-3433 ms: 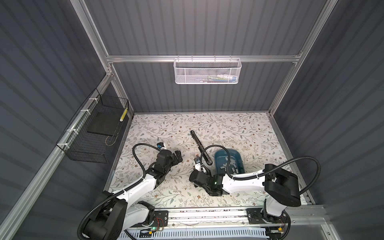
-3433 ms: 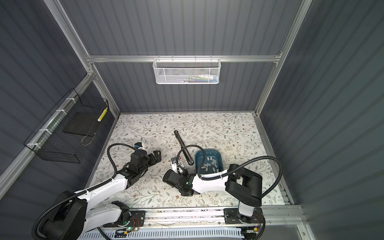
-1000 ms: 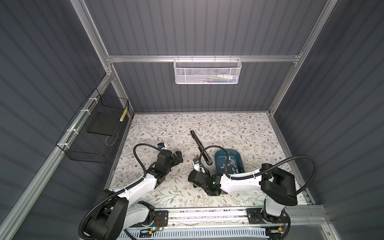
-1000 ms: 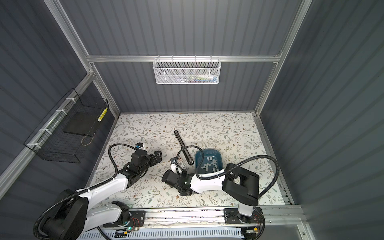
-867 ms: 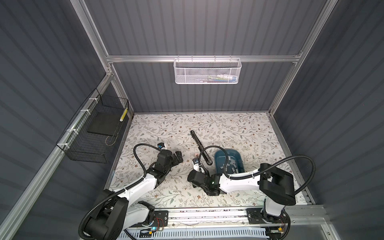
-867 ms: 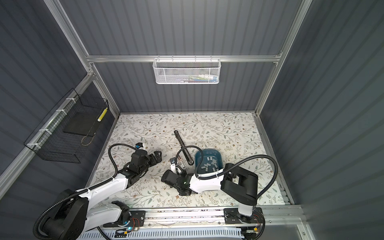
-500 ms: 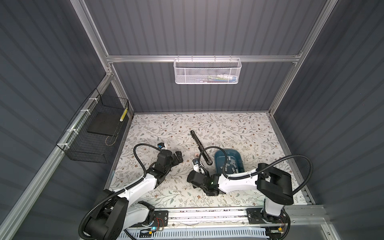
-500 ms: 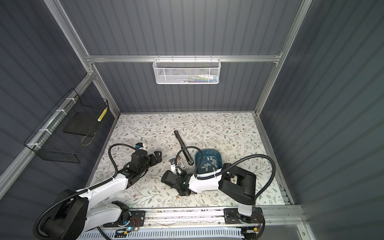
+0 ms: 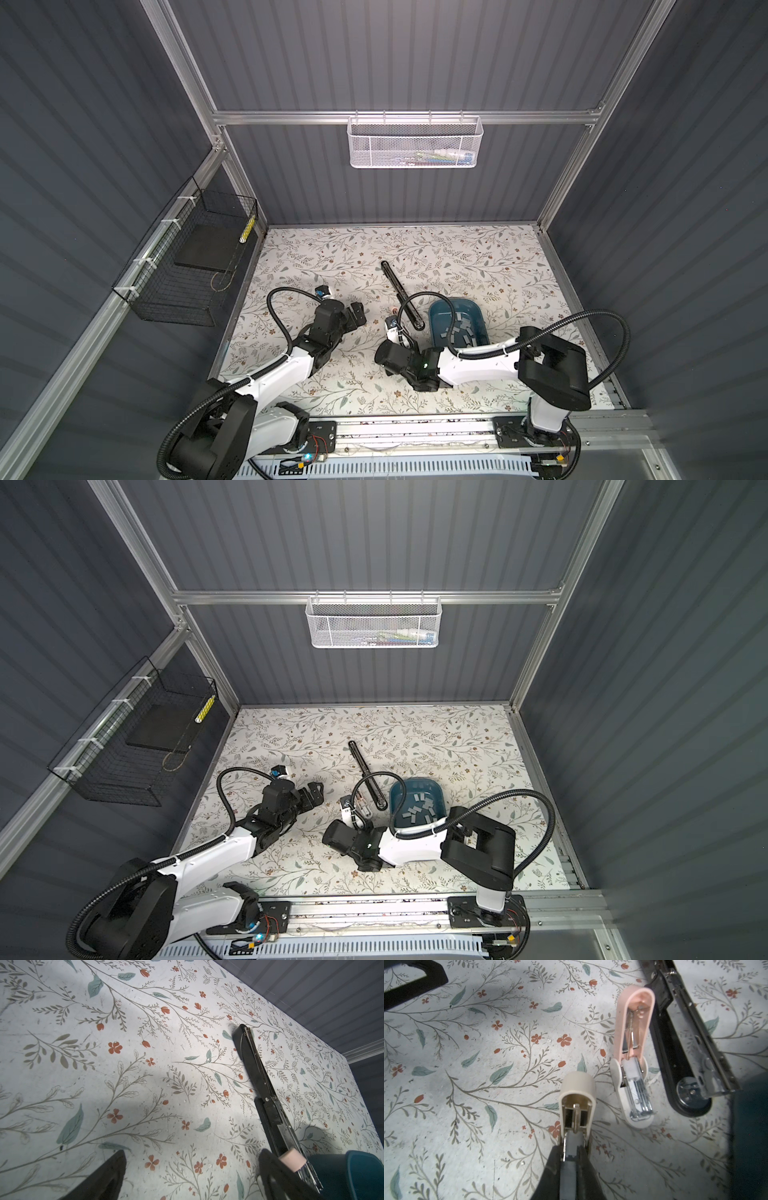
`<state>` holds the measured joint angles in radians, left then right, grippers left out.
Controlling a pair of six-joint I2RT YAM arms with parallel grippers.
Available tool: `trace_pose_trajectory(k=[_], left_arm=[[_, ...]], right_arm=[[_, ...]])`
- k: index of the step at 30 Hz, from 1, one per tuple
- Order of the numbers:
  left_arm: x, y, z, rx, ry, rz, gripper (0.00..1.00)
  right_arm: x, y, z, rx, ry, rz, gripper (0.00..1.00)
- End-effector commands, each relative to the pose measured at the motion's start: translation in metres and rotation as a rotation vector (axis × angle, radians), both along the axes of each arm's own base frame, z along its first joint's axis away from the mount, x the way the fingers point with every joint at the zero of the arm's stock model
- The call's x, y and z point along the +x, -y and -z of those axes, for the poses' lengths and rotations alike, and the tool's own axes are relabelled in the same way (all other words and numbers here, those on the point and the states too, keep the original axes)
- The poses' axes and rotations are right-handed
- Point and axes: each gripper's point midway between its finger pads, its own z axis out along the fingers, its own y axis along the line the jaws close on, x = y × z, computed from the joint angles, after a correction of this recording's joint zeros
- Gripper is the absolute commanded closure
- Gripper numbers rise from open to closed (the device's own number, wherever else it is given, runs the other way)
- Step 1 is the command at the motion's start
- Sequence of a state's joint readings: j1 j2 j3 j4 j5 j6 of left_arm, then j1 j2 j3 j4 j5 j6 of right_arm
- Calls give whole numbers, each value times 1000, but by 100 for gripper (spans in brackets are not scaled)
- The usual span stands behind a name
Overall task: Load the staples into the stapler
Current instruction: 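Lower the staple strip into the beige stapler's channel with the right gripper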
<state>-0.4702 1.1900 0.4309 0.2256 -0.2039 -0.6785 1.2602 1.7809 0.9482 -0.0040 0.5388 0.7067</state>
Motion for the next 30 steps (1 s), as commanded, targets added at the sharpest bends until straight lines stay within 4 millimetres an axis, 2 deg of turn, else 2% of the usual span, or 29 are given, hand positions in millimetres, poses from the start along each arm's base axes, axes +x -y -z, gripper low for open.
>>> trace_pose_trajectory(k=[1,30], left_arm=[[5,5,-6,-24,9,4,0],[5,5,-5,-26,6,5,0]], right_arm=[[0,5,3,-21,9,13,98],[0,11,15,-59,1,24,98]])
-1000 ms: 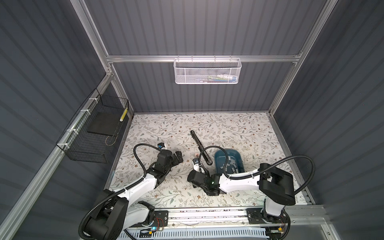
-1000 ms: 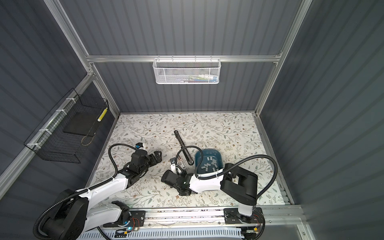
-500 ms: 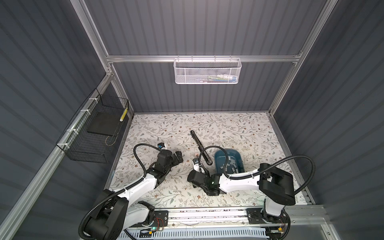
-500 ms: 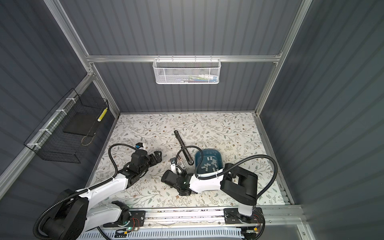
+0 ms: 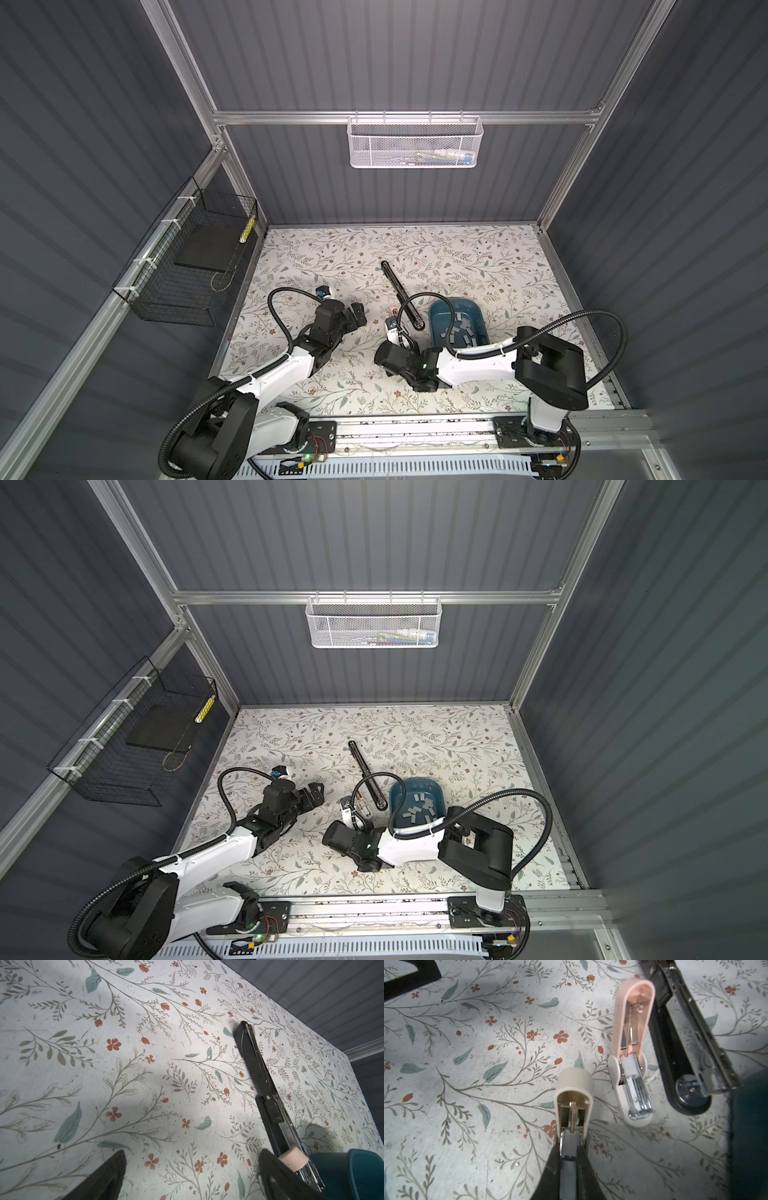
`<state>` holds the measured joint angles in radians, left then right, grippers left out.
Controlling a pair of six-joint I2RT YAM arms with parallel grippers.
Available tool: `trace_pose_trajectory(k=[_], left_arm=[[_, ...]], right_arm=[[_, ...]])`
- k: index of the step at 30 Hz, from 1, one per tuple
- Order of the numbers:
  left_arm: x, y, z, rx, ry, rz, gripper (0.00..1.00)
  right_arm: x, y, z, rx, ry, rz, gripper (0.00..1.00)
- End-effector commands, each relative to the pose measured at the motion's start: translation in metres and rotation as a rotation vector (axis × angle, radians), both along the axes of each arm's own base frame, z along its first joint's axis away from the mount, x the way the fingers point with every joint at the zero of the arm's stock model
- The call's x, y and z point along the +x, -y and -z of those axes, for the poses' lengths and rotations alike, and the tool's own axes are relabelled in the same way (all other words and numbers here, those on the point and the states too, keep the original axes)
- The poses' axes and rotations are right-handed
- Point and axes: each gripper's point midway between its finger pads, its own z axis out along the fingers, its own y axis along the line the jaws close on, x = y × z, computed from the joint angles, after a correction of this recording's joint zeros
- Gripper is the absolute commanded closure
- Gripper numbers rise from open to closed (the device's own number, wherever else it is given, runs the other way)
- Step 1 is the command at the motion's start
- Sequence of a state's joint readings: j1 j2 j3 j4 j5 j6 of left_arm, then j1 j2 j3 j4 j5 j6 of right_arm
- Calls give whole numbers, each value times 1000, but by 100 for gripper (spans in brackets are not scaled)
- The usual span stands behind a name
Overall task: Load the staples into the stapler
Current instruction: 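Lower the staple strip into the beige stapler's channel with the right gripper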
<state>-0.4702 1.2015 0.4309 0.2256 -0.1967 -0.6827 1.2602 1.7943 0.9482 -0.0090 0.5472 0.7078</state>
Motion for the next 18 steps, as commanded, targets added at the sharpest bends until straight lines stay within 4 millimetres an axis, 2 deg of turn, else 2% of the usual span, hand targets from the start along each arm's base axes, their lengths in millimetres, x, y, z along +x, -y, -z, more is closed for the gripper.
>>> trace_pose_trajectory(k=[1,18], left_arm=[[5,4,-9,-24,20,2,0],[5,5,-9,-25,20,3,0]], right_arm=[[0,9,10,-40,0,20,98],[-8,17,11,-7,-32,33,100]])
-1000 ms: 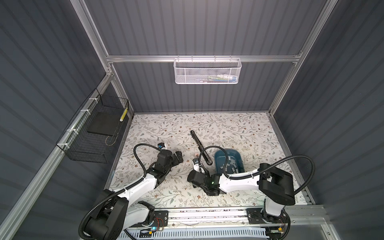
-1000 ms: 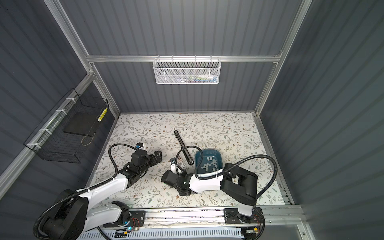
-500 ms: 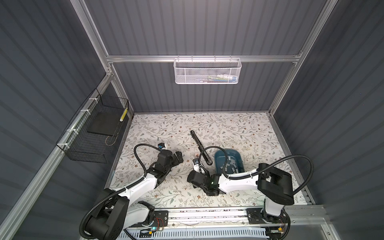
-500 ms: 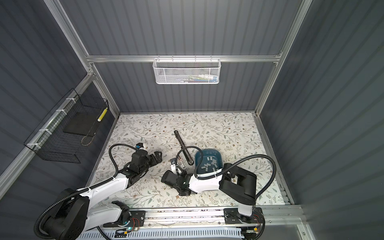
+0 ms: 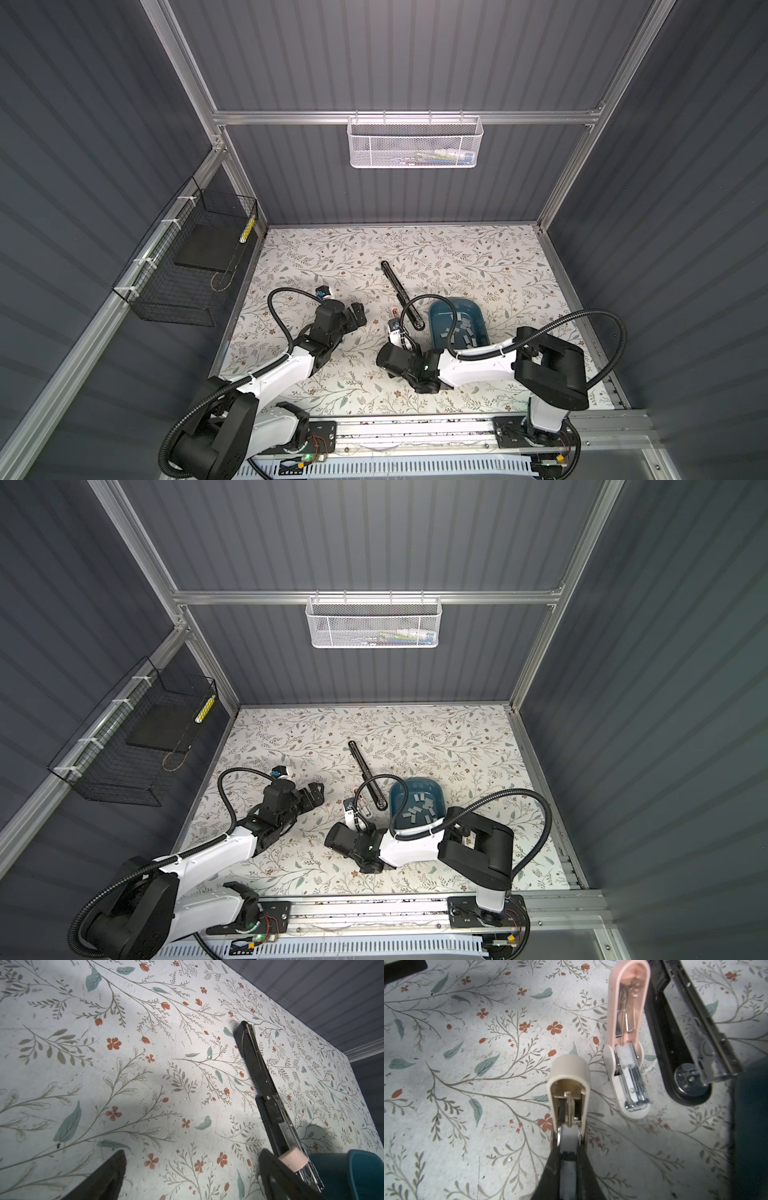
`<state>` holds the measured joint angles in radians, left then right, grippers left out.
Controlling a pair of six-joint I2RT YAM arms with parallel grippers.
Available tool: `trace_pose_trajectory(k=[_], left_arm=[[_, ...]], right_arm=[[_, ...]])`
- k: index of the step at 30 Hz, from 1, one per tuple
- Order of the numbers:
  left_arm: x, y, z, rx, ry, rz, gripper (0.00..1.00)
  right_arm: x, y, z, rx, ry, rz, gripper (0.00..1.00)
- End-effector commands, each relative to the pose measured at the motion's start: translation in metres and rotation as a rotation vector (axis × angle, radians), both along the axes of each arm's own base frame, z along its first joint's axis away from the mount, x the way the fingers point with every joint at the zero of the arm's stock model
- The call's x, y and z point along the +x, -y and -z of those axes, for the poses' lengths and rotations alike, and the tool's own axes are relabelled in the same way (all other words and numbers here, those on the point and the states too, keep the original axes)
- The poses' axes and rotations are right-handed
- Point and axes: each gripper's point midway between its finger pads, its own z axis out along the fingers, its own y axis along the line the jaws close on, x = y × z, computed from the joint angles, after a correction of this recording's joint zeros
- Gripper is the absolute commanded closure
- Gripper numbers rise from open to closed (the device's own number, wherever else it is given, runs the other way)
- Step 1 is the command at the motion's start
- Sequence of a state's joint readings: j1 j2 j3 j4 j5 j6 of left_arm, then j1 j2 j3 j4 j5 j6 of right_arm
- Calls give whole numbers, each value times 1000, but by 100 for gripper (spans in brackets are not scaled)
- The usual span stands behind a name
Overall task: Load the staples into the stapler
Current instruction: 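Lower the staple strip into the beige stapler's channel with the right gripper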
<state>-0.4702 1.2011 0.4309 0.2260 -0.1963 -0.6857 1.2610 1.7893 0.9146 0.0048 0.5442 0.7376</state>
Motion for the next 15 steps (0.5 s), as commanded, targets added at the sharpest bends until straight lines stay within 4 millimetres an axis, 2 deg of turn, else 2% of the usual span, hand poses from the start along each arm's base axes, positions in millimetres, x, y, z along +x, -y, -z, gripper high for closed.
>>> trace_pose_trajectory(k=[1,10,13,15], left_arm=[[5,4,-9,-24,21,3,0],[5,5,-9,-24,19,4,0],[5,4,-8,-23,19,5,0],[5,5,-9,-24,20,5,0]], right_arm=[[-6,10,4,-11,-18,15,100],[-11,12,2,-2,-25,15,99],[-10,14,0,-4,-20,26,85],[-10,15,-1,-5,-17,29,84]])
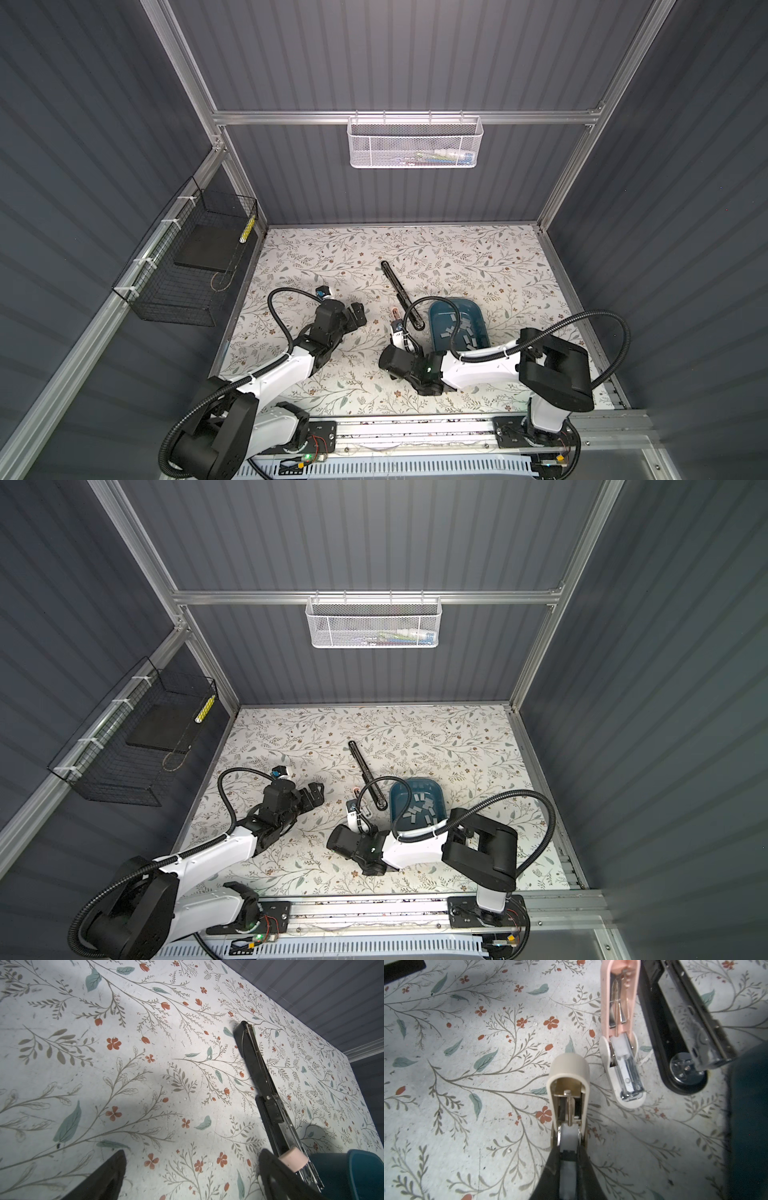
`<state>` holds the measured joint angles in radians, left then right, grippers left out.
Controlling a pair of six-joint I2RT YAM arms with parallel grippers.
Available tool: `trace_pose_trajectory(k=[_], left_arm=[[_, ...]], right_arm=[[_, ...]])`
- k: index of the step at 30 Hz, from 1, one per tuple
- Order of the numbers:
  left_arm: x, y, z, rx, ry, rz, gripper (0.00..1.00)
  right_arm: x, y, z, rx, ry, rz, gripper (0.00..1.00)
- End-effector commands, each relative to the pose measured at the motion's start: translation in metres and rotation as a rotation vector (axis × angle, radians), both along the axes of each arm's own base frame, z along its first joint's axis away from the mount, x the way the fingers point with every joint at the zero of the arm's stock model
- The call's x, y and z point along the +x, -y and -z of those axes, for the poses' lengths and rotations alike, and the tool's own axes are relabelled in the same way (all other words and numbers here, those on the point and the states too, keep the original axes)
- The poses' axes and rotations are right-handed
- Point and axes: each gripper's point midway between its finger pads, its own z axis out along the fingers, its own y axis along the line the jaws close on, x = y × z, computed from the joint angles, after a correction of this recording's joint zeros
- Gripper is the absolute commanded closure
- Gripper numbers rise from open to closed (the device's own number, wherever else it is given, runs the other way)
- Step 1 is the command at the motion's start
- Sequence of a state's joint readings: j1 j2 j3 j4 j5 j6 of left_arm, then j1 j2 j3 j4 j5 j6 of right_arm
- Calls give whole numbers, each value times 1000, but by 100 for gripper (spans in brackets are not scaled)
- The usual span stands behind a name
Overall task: Load the staples into the stapler
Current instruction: 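Lower the staple strip into the beige stapler's channel with the right gripper, then open the right gripper and release the strip in the beige stapler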
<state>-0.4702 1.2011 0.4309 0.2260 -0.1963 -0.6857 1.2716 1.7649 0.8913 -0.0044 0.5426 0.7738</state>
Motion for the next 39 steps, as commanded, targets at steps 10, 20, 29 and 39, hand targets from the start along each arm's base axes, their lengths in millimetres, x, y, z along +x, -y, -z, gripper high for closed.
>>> trace_pose_trajectory(k=[10,20,29,39], left_arm=[[5,5,-8,-23,19,4,0],[5,5,-9,-24,19,5,0],[4,4,-14,-24,33,6,0],[-3,11,-14,-92,-18,19,0]], right_arm=[[-1,10,-16,-1,26,12,74],[0,9,-14,-10,27,11,76],[7,23,-48,-15,105,33,75],[21,86,-96,17,186,142,65]])
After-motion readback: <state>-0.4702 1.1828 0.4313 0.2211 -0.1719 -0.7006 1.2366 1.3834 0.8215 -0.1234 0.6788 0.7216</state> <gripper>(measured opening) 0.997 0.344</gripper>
